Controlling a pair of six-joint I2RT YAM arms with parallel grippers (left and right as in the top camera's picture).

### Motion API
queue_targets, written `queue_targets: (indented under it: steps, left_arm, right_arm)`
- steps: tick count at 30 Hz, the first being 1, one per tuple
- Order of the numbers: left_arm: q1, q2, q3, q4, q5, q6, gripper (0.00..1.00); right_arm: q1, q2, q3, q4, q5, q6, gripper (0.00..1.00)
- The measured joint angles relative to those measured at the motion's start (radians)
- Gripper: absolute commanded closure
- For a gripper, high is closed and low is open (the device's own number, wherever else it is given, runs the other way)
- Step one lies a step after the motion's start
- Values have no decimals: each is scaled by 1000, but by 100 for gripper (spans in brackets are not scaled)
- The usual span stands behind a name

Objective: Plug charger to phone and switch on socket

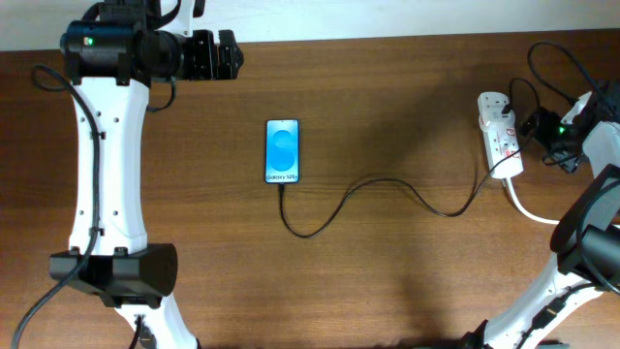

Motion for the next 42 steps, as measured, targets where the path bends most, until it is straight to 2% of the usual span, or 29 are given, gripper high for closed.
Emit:
queue_targets:
  steps: [10, 29, 42]
  left_arm:
    - [0, 0, 0, 0, 0, 0, 1]
    - [0, 0, 0, 0, 0, 0, 1]
    - [0, 0, 0, 0, 0, 0, 1]
  right_arm:
    - [37, 11, 0, 21, 47, -49, 1]
    - [46, 13, -47, 82, 87, -16, 1]
    - [35, 12, -50, 41, 21, 12, 1]
